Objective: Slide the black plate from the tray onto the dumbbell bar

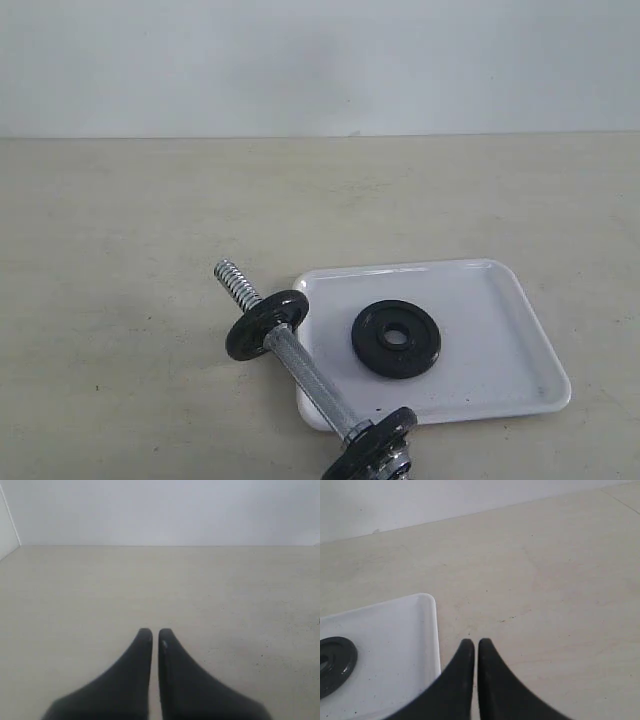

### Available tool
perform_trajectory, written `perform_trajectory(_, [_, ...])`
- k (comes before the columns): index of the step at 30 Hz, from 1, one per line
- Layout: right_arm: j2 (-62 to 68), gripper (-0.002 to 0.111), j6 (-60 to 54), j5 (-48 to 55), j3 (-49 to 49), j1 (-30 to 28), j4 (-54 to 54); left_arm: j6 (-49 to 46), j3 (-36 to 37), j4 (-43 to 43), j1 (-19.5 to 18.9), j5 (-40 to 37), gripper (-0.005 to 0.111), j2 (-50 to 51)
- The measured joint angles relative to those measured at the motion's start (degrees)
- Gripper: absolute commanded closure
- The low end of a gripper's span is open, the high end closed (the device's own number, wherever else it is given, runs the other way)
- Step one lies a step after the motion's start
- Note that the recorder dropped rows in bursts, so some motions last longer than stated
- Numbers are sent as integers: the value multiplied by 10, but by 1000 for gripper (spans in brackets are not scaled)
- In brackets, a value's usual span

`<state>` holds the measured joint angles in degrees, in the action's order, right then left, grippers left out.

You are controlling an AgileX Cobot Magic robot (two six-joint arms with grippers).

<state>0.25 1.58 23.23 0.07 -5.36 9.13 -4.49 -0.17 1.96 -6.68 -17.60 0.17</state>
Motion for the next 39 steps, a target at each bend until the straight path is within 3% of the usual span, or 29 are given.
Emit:
perform_trajectory(13, [0,107,0,0,0,0,0,0,0,0,1,0,102,0])
perform_trajectory(23, [0,107,0,0,0,0,0,0,0,0,44,0,102,0])
perform_trajectory(39, [0,107,0,0,0,0,0,0,0,0,44,0,102,0])
